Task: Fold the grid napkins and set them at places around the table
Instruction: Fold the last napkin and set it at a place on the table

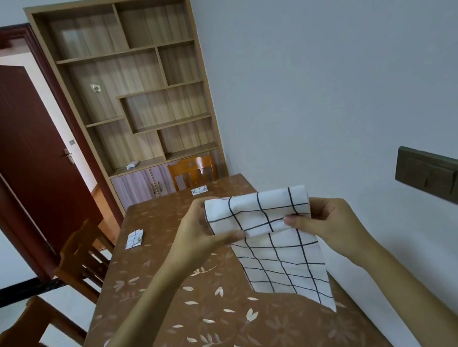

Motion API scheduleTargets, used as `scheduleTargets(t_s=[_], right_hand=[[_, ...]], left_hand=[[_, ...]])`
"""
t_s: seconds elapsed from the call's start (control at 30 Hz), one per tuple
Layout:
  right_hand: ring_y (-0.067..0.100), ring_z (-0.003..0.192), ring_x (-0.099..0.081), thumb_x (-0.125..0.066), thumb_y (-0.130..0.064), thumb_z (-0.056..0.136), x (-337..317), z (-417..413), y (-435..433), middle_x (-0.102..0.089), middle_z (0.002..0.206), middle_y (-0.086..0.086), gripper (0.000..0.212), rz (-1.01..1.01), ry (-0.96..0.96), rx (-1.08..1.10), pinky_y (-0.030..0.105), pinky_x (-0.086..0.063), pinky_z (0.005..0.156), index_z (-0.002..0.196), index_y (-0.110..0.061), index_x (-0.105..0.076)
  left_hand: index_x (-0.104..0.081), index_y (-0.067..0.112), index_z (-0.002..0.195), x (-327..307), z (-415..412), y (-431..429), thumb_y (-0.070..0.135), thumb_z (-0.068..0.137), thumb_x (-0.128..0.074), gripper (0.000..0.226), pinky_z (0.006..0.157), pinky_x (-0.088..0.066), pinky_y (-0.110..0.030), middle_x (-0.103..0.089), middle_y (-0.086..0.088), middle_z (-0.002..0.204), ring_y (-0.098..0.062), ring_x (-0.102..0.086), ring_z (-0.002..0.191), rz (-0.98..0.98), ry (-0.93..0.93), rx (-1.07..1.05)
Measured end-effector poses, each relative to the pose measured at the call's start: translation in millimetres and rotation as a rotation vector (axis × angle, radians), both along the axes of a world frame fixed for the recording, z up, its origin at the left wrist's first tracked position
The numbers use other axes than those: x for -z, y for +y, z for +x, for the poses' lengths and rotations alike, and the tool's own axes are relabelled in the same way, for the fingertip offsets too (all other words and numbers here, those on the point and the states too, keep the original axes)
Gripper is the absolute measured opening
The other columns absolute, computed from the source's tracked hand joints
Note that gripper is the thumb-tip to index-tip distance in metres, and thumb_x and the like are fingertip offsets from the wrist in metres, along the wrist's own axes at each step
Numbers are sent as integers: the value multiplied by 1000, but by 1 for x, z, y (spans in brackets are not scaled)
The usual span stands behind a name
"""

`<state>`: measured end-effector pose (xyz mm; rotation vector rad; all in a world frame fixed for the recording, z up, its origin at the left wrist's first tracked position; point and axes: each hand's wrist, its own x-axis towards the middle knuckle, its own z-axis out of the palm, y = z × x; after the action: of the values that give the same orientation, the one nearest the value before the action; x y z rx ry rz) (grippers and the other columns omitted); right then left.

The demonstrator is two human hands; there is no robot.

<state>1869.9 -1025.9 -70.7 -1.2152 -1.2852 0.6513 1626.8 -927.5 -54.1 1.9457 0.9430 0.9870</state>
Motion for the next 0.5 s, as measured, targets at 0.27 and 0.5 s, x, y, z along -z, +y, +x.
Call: scheduleTargets(t_s=[0.27,0.5], right_hand=[[0,94,-72,-71,-21,90,-4,-1,0,-78,100,-13,22,-35,-4,-30,9,-52,79,111,-26,-72],[-4,95,-71,-66,-12,94,0,3,-3,-78,97,-17,22,15,-25,-32,8,-50,82,102,-30,-74]], left_hand=[[-72,11,111,8,-8,0,15,91,-69,20,84,-60,-31,-78,-3,107,-21,-74,99,-129,-82,169],[-66,20,120,-5,-10,-2,11,92,-67,29,83,-62,-36,-77,-1,111,-21,-74,101,-110,-132,211]])
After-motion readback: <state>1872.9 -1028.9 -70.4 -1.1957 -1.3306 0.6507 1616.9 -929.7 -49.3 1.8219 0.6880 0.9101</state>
